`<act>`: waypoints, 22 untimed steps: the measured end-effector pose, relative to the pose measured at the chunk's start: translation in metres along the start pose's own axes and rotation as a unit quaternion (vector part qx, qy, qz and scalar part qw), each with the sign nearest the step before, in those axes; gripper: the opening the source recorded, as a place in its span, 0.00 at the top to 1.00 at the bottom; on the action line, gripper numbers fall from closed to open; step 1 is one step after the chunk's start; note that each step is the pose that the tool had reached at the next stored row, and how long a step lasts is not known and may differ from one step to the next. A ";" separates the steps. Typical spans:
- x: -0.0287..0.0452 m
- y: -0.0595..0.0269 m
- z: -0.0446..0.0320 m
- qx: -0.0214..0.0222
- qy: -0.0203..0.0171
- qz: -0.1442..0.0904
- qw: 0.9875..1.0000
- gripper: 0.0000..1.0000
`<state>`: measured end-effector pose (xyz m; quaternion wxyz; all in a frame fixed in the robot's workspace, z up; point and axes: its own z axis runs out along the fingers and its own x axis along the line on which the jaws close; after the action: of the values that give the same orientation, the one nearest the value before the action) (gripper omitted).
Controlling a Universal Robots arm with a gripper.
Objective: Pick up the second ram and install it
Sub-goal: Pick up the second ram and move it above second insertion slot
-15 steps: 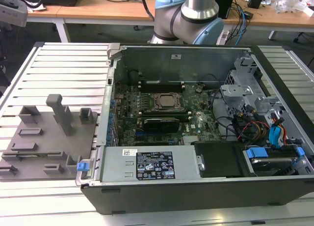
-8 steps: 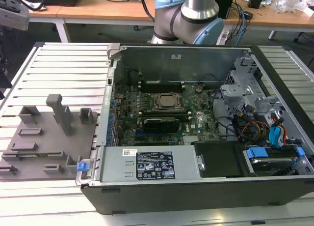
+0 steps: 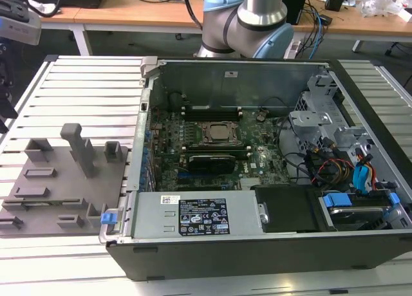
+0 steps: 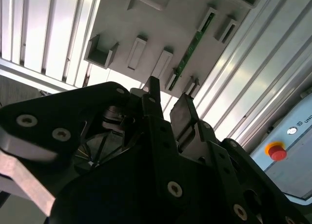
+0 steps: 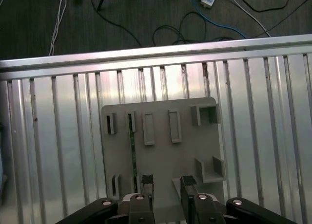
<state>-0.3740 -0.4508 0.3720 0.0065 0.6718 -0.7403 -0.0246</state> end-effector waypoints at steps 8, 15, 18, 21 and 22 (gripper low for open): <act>0.0001 -0.0003 0.0050 0.000 0.000 0.000 1.000 0.64; 0.0002 -0.0005 0.0104 0.000 0.000 0.000 1.000 0.64; 0.0003 -0.0006 0.0131 0.000 0.000 0.000 1.000 0.64; 0.0004 -0.0007 0.0155 0.000 0.000 0.000 1.000 0.64; 0.0004 -0.0007 0.0162 0.000 0.000 0.000 1.000 0.64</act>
<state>-0.3739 -0.4508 0.3557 0.0064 0.6718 -0.7403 -0.0246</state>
